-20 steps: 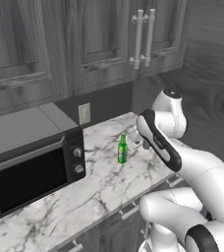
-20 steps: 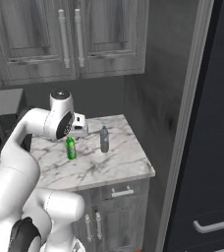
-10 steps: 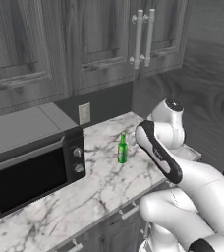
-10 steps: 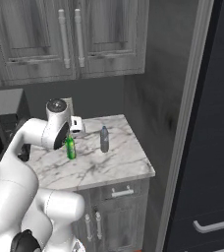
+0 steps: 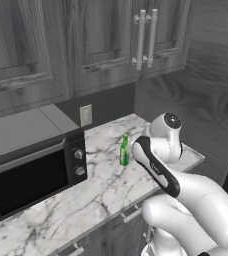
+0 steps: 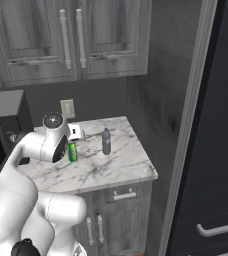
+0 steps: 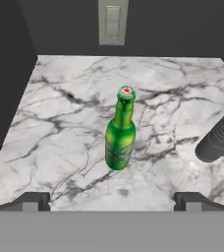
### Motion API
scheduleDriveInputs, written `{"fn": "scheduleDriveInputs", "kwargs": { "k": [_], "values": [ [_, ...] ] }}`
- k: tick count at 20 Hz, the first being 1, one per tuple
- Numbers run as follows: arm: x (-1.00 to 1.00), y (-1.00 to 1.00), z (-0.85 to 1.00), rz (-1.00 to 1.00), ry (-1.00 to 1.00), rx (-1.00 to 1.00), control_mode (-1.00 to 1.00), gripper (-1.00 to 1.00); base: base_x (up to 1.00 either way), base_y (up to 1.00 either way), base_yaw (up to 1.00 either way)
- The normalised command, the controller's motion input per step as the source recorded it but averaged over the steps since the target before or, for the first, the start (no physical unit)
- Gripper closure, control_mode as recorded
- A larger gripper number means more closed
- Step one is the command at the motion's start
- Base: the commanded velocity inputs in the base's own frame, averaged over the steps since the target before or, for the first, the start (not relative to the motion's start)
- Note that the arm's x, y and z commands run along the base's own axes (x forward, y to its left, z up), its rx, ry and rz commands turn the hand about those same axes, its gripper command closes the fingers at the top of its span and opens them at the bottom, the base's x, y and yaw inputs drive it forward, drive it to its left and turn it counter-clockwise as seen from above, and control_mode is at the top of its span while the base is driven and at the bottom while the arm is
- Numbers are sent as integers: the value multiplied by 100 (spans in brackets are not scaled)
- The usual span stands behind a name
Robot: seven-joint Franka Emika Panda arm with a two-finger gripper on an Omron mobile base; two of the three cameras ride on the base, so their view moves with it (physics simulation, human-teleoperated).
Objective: Place the drinks on the dining counter in a tight cluster.
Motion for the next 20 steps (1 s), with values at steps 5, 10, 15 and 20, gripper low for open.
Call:
{"fn": "scheduleDriveInputs", "kwargs": {
  "k": [5, 10, 15, 20],
  "values": [
    [31, 0, 0, 0, 2, -3, -100, -100, 0, 0, 0],
    [44, 0, -6, 1, 6, -1, -100, -100, 0, 0, 0],
    [23, 2, -14, 1, 4, 0, -100, -100, 0, 0, 0],
    [17, 18, -28, 0, 2, 0, -100, -100, 0, 0, 0]
  ]
}}
